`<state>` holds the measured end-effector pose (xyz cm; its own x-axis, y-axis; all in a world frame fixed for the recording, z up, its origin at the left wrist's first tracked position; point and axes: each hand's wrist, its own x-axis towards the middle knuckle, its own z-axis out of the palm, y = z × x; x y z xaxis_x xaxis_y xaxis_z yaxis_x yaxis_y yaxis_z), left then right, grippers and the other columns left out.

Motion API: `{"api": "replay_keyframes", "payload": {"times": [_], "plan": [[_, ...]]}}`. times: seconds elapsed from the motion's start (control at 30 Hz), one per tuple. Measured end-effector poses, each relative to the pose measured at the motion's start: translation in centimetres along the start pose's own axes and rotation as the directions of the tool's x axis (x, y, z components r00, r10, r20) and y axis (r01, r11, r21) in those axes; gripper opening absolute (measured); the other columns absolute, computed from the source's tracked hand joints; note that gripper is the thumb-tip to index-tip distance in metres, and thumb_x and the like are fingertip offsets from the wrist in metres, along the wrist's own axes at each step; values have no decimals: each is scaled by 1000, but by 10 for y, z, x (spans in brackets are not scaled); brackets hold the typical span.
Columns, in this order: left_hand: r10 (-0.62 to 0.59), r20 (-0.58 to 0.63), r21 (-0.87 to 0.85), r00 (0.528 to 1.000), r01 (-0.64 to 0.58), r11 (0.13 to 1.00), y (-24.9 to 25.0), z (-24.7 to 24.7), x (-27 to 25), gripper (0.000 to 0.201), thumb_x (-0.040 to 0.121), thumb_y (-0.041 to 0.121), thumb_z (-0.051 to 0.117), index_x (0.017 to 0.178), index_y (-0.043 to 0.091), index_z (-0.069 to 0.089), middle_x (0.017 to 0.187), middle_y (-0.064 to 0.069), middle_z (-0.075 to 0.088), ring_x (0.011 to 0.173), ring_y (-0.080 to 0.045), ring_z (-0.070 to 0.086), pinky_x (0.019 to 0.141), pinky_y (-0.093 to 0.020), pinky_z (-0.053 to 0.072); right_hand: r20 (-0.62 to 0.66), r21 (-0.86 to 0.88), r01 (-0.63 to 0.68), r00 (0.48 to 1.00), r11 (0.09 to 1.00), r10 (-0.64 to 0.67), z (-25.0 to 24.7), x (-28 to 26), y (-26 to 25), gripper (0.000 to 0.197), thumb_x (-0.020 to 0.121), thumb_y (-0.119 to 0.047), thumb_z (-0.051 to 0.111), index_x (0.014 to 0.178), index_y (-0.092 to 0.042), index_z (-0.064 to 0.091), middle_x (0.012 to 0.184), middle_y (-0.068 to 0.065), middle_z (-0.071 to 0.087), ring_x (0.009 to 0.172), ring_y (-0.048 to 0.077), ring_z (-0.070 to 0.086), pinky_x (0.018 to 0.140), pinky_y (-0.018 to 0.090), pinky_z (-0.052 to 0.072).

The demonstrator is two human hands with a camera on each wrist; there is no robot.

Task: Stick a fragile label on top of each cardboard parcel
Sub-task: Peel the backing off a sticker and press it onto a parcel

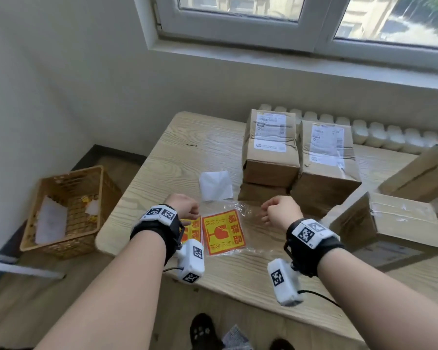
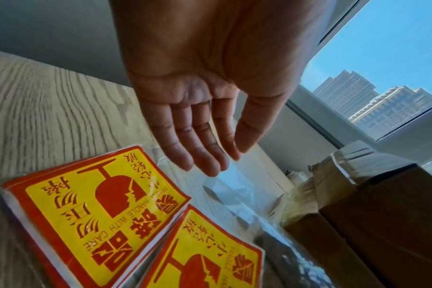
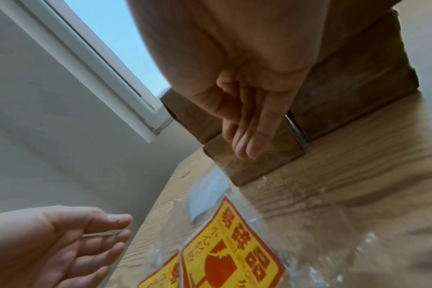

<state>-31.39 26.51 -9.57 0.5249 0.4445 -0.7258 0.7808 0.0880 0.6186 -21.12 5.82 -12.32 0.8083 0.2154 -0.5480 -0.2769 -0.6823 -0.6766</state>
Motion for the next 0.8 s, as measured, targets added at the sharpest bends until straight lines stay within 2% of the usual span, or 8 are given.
{"api": "replay_keyframes", "payload": {"times": [0.07, 0.17, 0.23, 0.37, 0.57, 0.63, 0.7, 0.8], "plan": [[2, -13, -4, 1000, -2, 1000, -7, 0, 11, 26, 96, 5, 46, 70, 10, 51, 68, -6, 53, 55, -17, 54, 58, -25, 38, 79, 4, -77, 994, 997, 76, 8, 7, 5, 22, 86, 6, 48, 76, -7, 63, 76, 17, 69, 67, 28, 69, 79, 45, 60], [-46, 29, 16, 999, 46, 999, -19, 4, 34, 27, 96, 8, 46, 69, 10, 51, 67, -7, 53, 57, -18, 50, 58, -24, 35, 162, -67, -127, 977, 990, 136, 27, 13, 7, 16, 89, 13, 47, 89, 8, 62, 60, 14, 64, 47, 21, 62, 59, 32, 59], [-72, 61, 29, 996, 70, 997, -25, 7, 46, 28, 97, 9, 44, 70, 11, 51, 68, -6, 54, 59, -17, 51, 60, -24, 35, 164, -110, -149, 972, 983, 165, 40, 14, 8, 5, 84, 2, 64, 83, 0, 68, 64, 7, 65, 57, 18, 62, 70, 35, 59], [-103, 126, 50, 987, 98, 994, -24, 8, 64, 26, 99, 10, 44, 74, 11, 47, 71, -6, 54, 60, -15, 51, 57, -23, 33, 141, -139, -131, 979, 982, 150, 56, 15, 3, 17, 82, -18, 74, 72, -12, 63, 68, 1, 65, 54, 7, 57, 43, 17, 41], [-93, 156, 110, 983, 77, 991, -26, 8, 77, 19, 99, 8, 43, 82, 6, 51, 69, -8, 54, 52, -14, 50, 32, -7, 28, 102, -157, -161, 979, 974, 178, 70, 25, -1, 16, 81, -21, 75, 70, -16, 65, 76, 0, 69, 63, 9, 62, 52, 22, 44], [-84, 162, 142, 983, 61, 988, -27, 8, 79, 15, 98, 5, 44, 86, 3, 52, 71, -11, 55, 46, -13, 50, 29, -7, 27, 99, -167, -127, 985, 978, 145, 70, 25, 0, 14, 83, -17, 73, 72, -13, 64, 73, -1, 67, 59, 6, 59, 45, 17, 42], [-69, 157, 162, 985, 43, 986, -28, 9, 82, 13, 95, 4, 49, 83, 3, 53, 81, -14, 59, 52, -14, 51, 36, -12, 37, 98, -146, -94, 989, 985, 109, 66, 22, 0, 21, 85, -9, 68, 67, -13, 59, 69, -1, 63, 55, 5, 57, 38, 11, 38], [-58, 150, 228, 987, 23, 973, -27, 12, 83, 20, 91, 5, 57, 72, 10, 53, 75, -7, 59, 59, -14, 52, 55, -22, 44, 131, -132, -34, 990, 991, 52, 56, 18, 1, 20, 85, -5, 62, 72, -21, 62, 83, 5, 70, 73, 15, 67, 65, 25, 56]]}}
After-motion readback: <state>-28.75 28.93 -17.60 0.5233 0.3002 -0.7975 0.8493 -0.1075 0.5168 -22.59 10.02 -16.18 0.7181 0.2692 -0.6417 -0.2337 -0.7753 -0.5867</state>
